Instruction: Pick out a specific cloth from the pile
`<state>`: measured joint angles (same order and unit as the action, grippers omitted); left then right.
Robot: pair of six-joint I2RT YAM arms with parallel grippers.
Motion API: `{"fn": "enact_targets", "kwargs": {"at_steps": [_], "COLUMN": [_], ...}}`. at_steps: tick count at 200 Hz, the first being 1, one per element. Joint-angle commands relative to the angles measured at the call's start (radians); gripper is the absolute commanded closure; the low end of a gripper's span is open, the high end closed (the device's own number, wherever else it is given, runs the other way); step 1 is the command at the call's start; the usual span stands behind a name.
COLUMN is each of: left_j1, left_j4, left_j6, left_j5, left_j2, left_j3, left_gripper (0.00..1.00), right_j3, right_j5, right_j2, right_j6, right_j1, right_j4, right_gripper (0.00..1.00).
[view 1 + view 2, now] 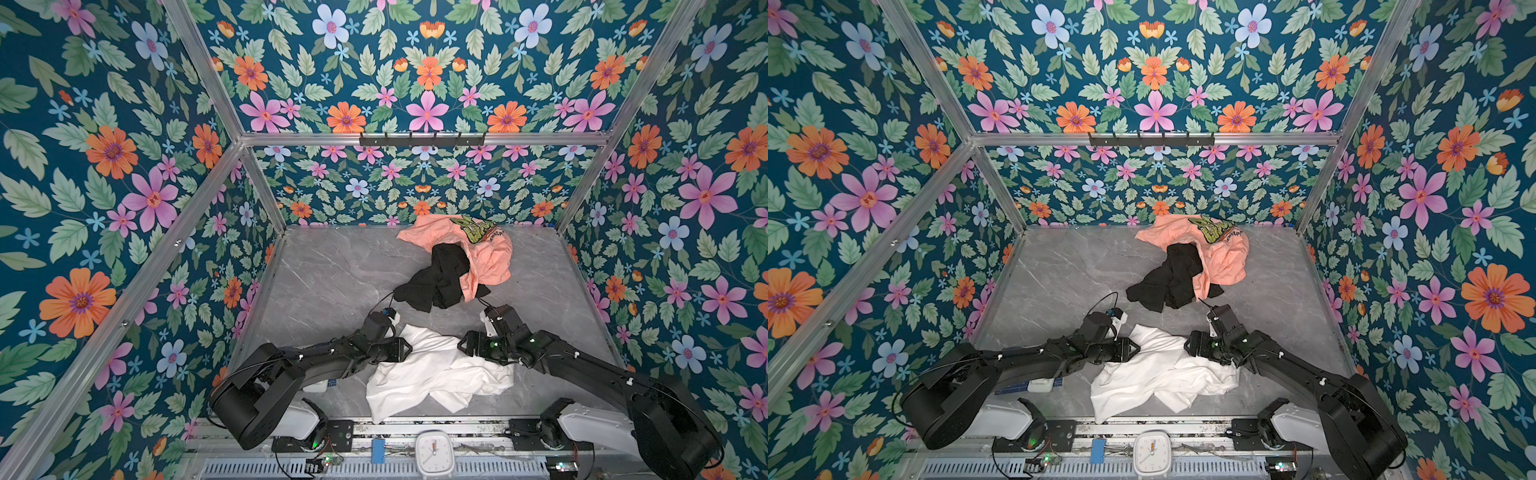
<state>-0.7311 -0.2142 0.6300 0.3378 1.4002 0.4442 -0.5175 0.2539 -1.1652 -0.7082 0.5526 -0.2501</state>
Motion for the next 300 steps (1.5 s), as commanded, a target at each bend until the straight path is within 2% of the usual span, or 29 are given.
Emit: {"fn": "enact_targets", "kwargs": {"at_steps": [1,100,160,207,236,255,277,291,300], "left_j1": [0.001,0.002,0.002,0.004,0.035,0.094,0.191,0.247,0.27], "left_j4": [0.04,0.062,0.074,0.183,0.245,0.257,0.271,0.277,0.271], "left_j6": [-0.002,-0.008,-0.017,-0.081,-0.127,-0.144,-0.174,-0.191,-0.205], "left_j5": [-0.026,-0.041,-0.06,-0.149,-0.203,-0.204,-0.202,-0.227,-0.264], "left_j2": [-0.005,-0.026,-0.033,-0.093,-0.135,-0.166,-0.209,-0.241,-0.266], "left_j3": [0.008,0.021,0.036,0.098,0.151,0.162,0.172,0.183,0.185], "left_gripper": [0.58,0.56,0.56,0.54,0.51,0.49,0.4,0.27,0.17], "right_j3": [-0.01,0.069,0.048,-0.036,-0.082,-0.096,-0.072,-0.008,0.048], "right_j5": [-0.031,-0.021,-0.053,-0.17,-0.326,-0.43,-0.571,-0.654,-0.677], "right_j2": [0.018,0.111,0.155,0.239,0.284,0.304,0.334,0.366,0.381], "right_j6": [-0.006,-0.091,-0.084,0.036,0.125,0.212,0.3,0.399,0.516], "right_j1": [0.0,0.001,0.001,-0.022,-0.047,-0.049,-0.05,-0.051,-0.051], "right_j4": [-0.043,-0.034,-0.083,-0.177,-0.202,-0.168,-0.083,0.058,0.174], "right_gripper": [0.12,0.12,0.12,0.08,0.05,0.03,0.04,0.06,0.07]}}
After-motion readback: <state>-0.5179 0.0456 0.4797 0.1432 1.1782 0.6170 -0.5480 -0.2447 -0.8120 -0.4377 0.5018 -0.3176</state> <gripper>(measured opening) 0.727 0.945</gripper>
